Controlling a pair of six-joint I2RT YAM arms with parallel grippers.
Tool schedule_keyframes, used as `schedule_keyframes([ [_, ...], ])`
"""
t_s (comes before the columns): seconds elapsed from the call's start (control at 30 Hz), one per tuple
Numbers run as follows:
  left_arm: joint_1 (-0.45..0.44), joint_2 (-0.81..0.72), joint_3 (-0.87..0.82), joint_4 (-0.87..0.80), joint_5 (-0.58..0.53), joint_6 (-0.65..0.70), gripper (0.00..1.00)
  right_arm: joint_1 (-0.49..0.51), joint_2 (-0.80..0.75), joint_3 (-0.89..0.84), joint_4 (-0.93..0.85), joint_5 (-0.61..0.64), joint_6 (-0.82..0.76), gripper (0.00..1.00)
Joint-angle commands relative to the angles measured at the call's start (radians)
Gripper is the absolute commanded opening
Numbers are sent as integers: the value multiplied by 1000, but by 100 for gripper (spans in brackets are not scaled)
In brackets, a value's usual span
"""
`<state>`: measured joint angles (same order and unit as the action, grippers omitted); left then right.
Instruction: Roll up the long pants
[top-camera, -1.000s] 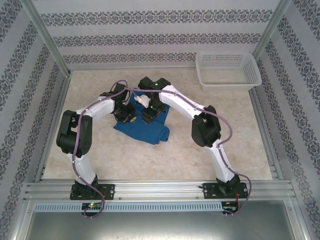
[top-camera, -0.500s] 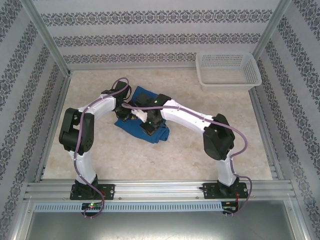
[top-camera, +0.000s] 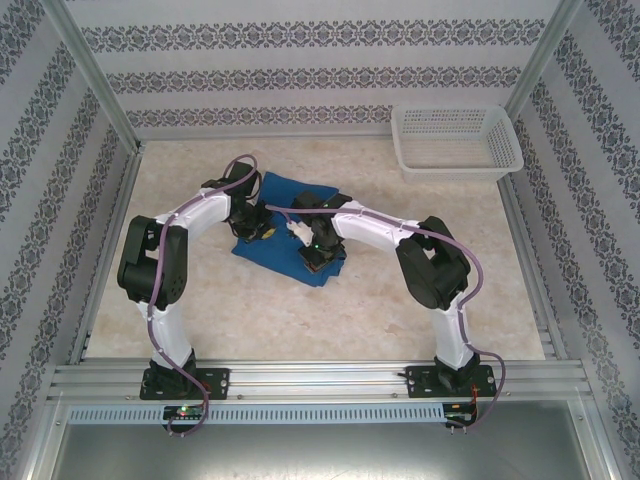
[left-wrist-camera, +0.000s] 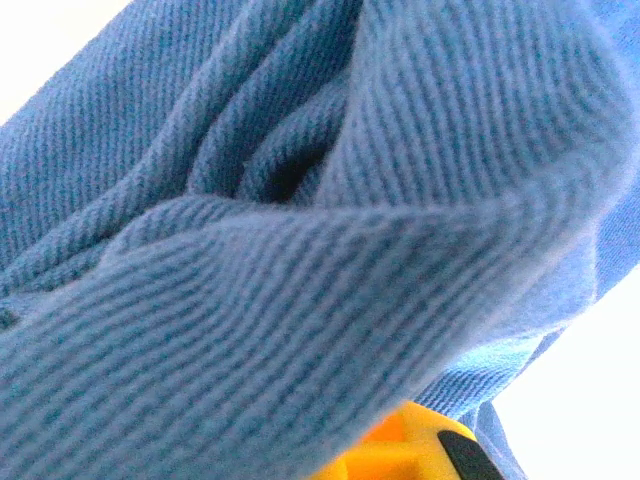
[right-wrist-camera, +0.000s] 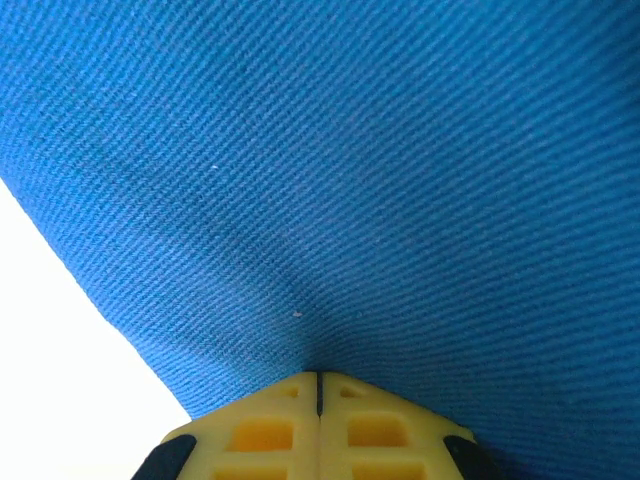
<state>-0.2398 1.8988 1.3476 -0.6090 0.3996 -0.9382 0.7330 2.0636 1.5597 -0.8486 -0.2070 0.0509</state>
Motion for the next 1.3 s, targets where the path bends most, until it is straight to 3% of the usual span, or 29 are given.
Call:
schedule_keyframes([
  [0.0,45,-16,-24,-38,-60,38,0,0,52,-47,-7,41,6,0],
  [0.03,48,-19,-20,-42,-61,39,0,11,36,-37,-9,47,0,3],
  [0.1,50,-21,-7,-49,-59,42,0,45,5,-9,-24,87,-7,48],
  [0.13,50,-18,2,-52,-59,43,0,71,-12,11,-35,123,-11,61],
  [0.2,51,-15,19,-60,-56,45,0,125,-47,43,-50,202,-15,73],
  [0.27,50,-12,35,-67,-56,46,0,201,-75,72,-56,304,-18,79],
  [0.47,51,0,60,-70,-44,47,0,373,-46,80,-26,632,-81,82],
  [0.63,51,0,62,-74,-37,48,0,428,64,95,8,807,-134,82],
  [1.03,52,-10,45,-71,-41,50,0,421,226,198,142,965,-286,83],
  [1.27,52,-9,44,-70,-36,52,0,353,269,229,258,1031,-403,82],
])
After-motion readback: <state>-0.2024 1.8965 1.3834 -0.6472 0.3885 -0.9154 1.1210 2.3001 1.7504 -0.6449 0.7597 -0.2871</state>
